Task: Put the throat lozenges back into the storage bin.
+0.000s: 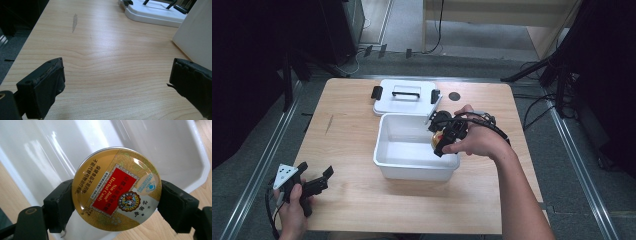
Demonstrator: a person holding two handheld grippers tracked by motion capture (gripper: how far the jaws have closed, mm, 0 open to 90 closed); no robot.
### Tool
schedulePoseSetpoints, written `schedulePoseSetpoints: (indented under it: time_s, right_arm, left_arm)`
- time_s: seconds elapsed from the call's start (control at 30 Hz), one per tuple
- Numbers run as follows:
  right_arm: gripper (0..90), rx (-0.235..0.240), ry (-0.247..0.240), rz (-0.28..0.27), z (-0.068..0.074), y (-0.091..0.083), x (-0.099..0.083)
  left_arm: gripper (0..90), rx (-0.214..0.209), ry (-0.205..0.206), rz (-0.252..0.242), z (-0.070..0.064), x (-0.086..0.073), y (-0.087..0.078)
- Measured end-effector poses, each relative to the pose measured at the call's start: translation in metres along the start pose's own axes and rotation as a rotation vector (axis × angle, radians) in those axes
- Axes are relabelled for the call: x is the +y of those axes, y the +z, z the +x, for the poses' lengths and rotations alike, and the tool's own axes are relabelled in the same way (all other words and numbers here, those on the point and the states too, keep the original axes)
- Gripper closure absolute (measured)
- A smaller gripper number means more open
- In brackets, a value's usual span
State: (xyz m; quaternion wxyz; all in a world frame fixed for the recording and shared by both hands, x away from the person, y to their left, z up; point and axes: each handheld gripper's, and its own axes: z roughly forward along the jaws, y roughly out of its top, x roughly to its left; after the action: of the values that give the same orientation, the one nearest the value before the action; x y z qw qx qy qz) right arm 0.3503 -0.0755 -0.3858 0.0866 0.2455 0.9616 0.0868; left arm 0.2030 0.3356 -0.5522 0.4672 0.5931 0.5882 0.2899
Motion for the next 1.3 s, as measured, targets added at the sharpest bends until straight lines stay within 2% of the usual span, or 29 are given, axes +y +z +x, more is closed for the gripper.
schedulePoseSetpoints:
  time_s: [0.13,0.23,0.77,0.83,0.93,1.1,1.3]
  right_arm:
    - [20.5,-0.007,-0.022,0.006,-0.001,0.007,-0.003]
    - [20.5,0.006,-0.035,-0.007,-0.002,0.012,-0.005]
    - [20.4,0.036,-0.024,0.028,-0.001,0.045,-0.007]
    - [20.3,0.024,-0.032,0.034,0.000,0.048,-0.007]
    - [20.3,0.030,0.001,0.050,0.000,0.048,-0.004]
    - [20.2,0.008,-0.015,0.078,0.003,0.051,-0.002]
    - [21.2,-0.011,-0.028,0.082,0.004,0.053,-0.002]
  left_arm:
    - [0.5,0.000,0.002,0.002,0.000,0.000,0.000]
    - [0.4,-0.001,0.002,0.002,0.000,0.000,0.000]
    - [0.4,-0.001,0.002,0.001,0.000,0.000,0.000]
    - [0.4,-0.001,0.002,0.002,0.000,0.000,0.000]
    - [0.4,0.000,0.002,0.002,0.000,0.000,0.000]
    - [0.4,0.000,0.002,0.002,0.000,0.000,0.000]
    - [0.4,-0.001,0.002,0.001,0.000,0.000,0.000]
